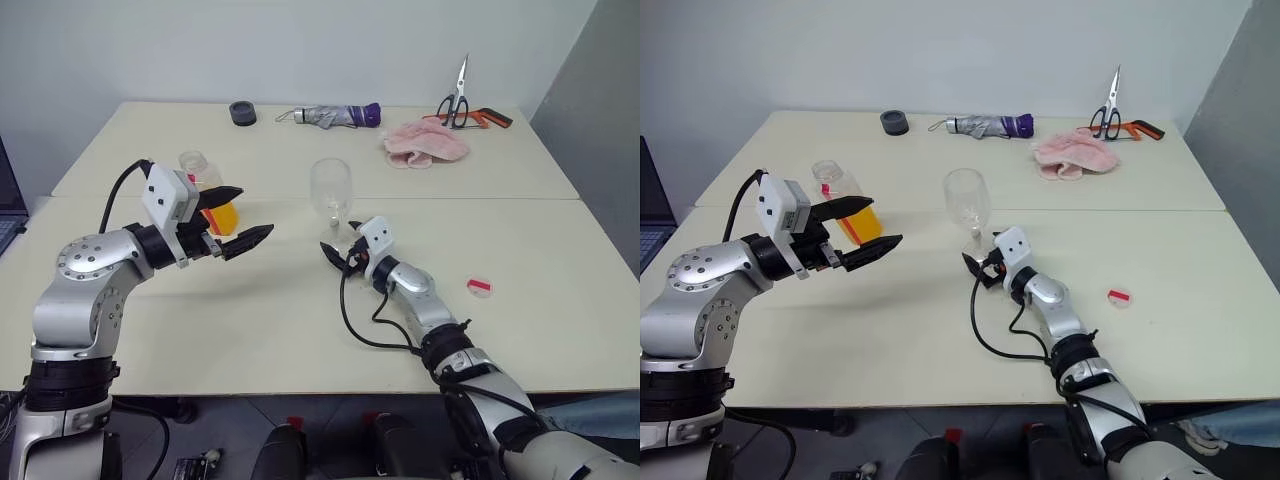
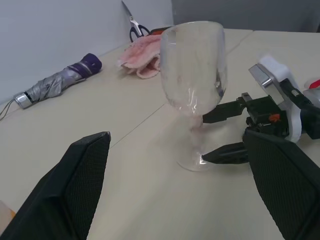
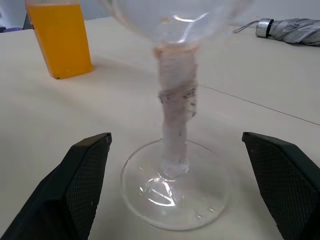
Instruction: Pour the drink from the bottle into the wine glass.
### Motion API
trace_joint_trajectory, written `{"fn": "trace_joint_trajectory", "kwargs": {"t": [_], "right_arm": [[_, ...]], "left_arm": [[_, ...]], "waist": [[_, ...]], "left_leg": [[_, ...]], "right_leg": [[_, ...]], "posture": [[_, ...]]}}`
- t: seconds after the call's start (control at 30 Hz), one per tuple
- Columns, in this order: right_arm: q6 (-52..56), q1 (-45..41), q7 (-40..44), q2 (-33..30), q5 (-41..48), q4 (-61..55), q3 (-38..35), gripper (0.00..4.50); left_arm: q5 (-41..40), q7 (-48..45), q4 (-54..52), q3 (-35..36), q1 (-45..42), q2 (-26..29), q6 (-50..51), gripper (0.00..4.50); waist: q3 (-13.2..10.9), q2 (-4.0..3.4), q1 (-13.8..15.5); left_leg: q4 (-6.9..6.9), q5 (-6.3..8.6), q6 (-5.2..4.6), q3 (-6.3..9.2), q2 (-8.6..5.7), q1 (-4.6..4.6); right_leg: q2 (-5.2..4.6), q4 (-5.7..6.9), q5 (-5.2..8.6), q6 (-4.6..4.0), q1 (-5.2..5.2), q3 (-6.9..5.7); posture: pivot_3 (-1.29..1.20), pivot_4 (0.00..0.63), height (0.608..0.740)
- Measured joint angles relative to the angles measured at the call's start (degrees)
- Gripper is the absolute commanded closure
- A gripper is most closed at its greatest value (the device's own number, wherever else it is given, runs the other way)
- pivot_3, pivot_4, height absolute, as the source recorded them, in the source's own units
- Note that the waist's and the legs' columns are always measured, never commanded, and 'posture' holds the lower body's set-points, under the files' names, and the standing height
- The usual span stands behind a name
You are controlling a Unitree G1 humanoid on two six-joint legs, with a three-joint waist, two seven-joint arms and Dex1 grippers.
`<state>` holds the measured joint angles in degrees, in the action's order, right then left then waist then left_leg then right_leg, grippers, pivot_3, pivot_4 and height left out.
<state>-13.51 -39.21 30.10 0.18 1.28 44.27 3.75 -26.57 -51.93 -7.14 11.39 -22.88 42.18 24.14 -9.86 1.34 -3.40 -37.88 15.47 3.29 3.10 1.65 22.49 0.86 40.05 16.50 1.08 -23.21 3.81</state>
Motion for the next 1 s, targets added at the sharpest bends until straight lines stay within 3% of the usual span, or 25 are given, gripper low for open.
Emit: {"fn": "trace_joint_trajectory", "kwargs": {"t": [0.2,0.57,0.77,1.0], "right_arm": [[7.97,8.74,4.83,-4.26,1.08,-16.29,2.28,0.04],[25.74,24.53,11.07,-17.45,6.89,-51.89,3.71,0.04],[32.77,27.34,11.53,-22.39,10.86,-61.22,2.72,0.04],[37.87,28.56,14.17,-27.07,15.31,-68.11,3.0,0.04]], "left_arm": [[-0.02,0.15,-0.08,-0.05,0.99,-0.71,-0.63,0.0],[-0.66,2.51,-3.28,0.14,6.59,-2.22,-0.26,0.0],[0.44,6.16,-3.18,0.65,14.44,-3.59,0.0,0.0],[7.95,19.97,9.46,5.24,14.19,-8.4,-7.73,0.0]], "waist": [[-0.01,-0.01,0.14],[-0.02,0.0,0.29],[-0.04,0.02,0.3],[-0.08,0.12,0.76]], "left_leg": [[0.01,0.0,0.0,0.04,0.01,0.07],[0.01,0.01,-0.01,0.04,-0.02,0.1],[-0.01,0.01,-0.01,0.03,-0.02,0.07],[-0.05,0.01,-0.01,0.06,-0.06,0.09]], "right_leg": [[0.0,-0.05,0.0,0.0,-0.01,-0.01],[0.01,-0.11,0.02,0.03,-0.02,-0.01],[0.03,-0.1,0.03,0.04,-0.02,0.02],[0.02,-0.13,0.02,0.04,-0.01,-0.04]], "posture": [[0.0,0.15,0.74],[0.0,0.15,0.74],[0.0,0.15,0.74],[0.0,0.15,0.74]]}}
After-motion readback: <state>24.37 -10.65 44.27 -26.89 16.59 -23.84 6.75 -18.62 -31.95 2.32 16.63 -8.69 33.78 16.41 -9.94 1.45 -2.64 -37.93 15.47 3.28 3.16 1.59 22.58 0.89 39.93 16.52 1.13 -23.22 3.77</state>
